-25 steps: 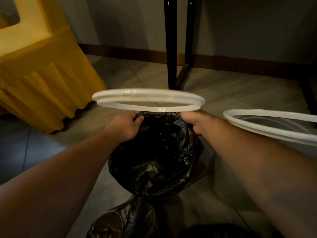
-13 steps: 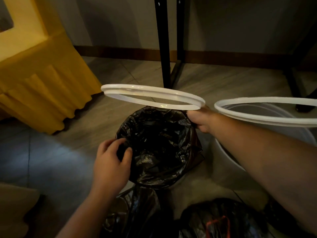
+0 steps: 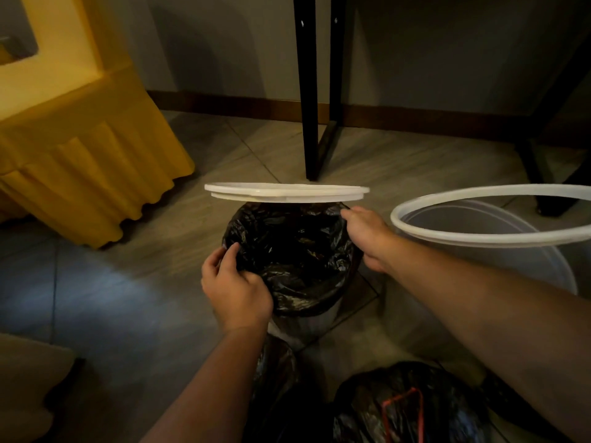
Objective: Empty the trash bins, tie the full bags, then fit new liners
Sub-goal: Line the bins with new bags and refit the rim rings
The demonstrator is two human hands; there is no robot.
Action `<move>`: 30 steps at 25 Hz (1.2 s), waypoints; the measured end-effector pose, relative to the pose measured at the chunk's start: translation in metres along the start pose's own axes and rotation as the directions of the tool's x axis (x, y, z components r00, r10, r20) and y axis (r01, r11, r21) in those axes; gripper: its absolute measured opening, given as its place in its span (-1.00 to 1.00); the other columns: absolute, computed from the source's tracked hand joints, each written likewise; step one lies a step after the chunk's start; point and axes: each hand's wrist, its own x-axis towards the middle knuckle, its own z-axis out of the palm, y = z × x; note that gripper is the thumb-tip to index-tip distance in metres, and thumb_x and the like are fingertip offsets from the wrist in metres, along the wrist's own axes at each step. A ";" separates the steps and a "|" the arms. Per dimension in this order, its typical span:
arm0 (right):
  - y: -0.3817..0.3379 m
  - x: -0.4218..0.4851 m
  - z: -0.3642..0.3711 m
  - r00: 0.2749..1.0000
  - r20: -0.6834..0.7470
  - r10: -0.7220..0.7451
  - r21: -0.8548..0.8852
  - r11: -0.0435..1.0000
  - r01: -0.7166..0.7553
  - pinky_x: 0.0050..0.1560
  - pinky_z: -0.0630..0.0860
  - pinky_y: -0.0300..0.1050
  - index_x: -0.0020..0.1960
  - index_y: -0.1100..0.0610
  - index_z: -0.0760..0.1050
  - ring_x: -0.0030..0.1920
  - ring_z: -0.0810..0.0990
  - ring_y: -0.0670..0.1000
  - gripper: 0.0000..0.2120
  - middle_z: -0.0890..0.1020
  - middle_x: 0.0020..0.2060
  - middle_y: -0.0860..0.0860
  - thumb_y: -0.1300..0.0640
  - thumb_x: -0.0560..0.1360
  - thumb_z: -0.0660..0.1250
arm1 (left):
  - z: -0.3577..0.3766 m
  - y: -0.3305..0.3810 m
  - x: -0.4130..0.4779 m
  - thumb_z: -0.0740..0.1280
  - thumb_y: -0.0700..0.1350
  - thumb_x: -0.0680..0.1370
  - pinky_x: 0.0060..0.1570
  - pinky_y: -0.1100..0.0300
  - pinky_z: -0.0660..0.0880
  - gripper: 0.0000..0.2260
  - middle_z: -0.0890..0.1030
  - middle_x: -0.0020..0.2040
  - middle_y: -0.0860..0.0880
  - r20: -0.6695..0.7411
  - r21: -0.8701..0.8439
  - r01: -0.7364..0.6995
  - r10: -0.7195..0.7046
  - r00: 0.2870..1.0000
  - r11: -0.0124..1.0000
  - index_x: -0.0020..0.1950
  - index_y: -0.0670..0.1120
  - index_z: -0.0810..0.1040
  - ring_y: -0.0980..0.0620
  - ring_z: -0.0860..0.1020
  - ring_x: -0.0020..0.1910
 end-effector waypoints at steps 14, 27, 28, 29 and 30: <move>0.032 -0.055 0.015 0.951 -0.295 -0.098 -0.190 0.981 0.042 -0.23 0.41 -0.06 -0.01 -0.01 0.43 -0.14 0.54 -0.04 -0.82 0.58 -0.09 -0.01 -0.09 0.69 0.23 | -0.010 -0.011 0.027 0.22 -0.34 0.65 0.27 0.24 0.30 -0.68 0.38 0.47 -0.06 0.013 0.064 -0.003 0.002 1.000 0.998 0.32 -0.09 0.60 -0.02 0.41 0.42; 0.042 -0.063 0.012 0.946 0.030 0.323 0.305 0.898 -0.316 -0.12 0.71 0.13 0.33 0.08 0.53 0.08 0.70 0.24 -0.71 0.69 0.16 0.16 0.03 0.74 0.13 | -0.024 -0.020 0.022 0.32 0.11 0.68 0.31 0.03 0.43 -0.52 0.33 0.54 -0.08 0.205 -0.011 0.087 -0.083 0.975 0.996 0.58 0.04 0.38 -0.10 0.46 0.40; 0.044 -0.069 0.015 0.943 0.029 0.330 0.299 0.898 -0.323 -0.18 0.70 0.09 0.32 0.09 0.52 0.03 0.71 0.24 -0.72 0.68 0.15 0.18 0.04 0.75 0.11 | -0.025 -0.023 0.017 0.35 0.14 0.65 0.32 0.02 0.43 -0.46 0.32 0.54 -0.08 0.242 0.002 0.095 -0.093 0.966 0.995 0.60 0.06 0.33 -0.10 0.46 0.40; 0.045 -0.077 0.018 0.940 0.029 0.340 0.270 0.903 -0.335 -0.23 0.68 0.06 0.29 0.11 0.50 -0.04 0.71 0.23 -0.74 0.67 0.12 0.20 0.04 0.75 0.11 | -0.025 -0.026 0.012 0.37 0.15 0.64 0.33 0.02 0.42 -0.41 0.30 0.55 -0.08 0.271 0.019 0.090 -0.092 0.958 0.996 0.63 0.07 0.28 -0.10 0.45 0.41; 0.045 -0.086 0.020 0.936 0.036 0.351 0.221 0.910 -0.350 -0.28 0.66 0.03 0.26 0.13 0.48 -0.14 0.70 0.22 -0.74 0.65 0.07 0.22 0.03 0.76 0.11 | -0.025 -0.027 0.005 0.38 0.15 0.64 0.35 0.03 0.41 -0.36 0.29 0.56 -0.09 0.287 0.017 0.079 -0.080 0.955 0.997 0.66 0.07 0.23 -0.08 0.47 0.38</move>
